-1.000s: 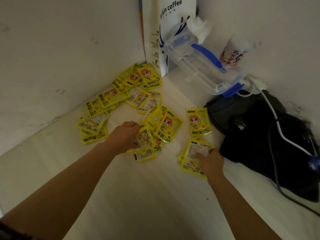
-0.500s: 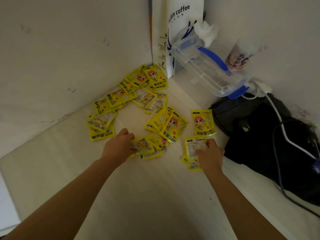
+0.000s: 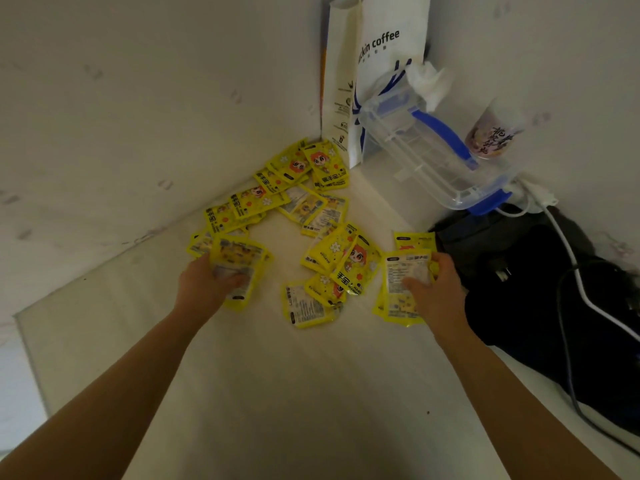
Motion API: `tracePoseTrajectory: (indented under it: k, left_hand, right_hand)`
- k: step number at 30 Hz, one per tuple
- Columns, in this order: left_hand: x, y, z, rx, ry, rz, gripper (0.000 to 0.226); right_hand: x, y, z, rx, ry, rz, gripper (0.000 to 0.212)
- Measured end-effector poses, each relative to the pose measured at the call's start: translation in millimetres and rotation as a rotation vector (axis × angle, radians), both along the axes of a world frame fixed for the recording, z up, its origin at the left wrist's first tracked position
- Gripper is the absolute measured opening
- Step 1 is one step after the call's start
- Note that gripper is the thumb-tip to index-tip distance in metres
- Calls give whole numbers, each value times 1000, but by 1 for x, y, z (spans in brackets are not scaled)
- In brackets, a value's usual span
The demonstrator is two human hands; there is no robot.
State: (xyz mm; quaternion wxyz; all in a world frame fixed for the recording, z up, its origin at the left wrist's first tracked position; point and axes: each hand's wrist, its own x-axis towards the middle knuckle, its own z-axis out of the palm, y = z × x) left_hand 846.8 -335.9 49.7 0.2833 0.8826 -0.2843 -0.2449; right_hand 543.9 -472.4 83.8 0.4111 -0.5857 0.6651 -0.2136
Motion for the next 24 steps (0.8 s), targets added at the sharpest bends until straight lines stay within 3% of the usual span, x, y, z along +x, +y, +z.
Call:
tracePoseTrajectory:
  k: [3, 8, 15, 24]
  left_hand:
    - [15, -4, 2, -17, 64, 74, 49]
    - [37, -11, 3, -95, 183, 217, 45]
    - [62, -19, -11, -44, 104, 265, 40]
    - [61, -25, -17, 106, 29, 226, 43]
  right_hand:
    - [9, -13, 2, 95, -52, -30, 49]
    - [38, -28, -3, 197, -81, 18, 15]
    - [59, -42, -59, 333, -77, -94, 52]
    - [74, -44, -52, 368, -78, -131, 39]
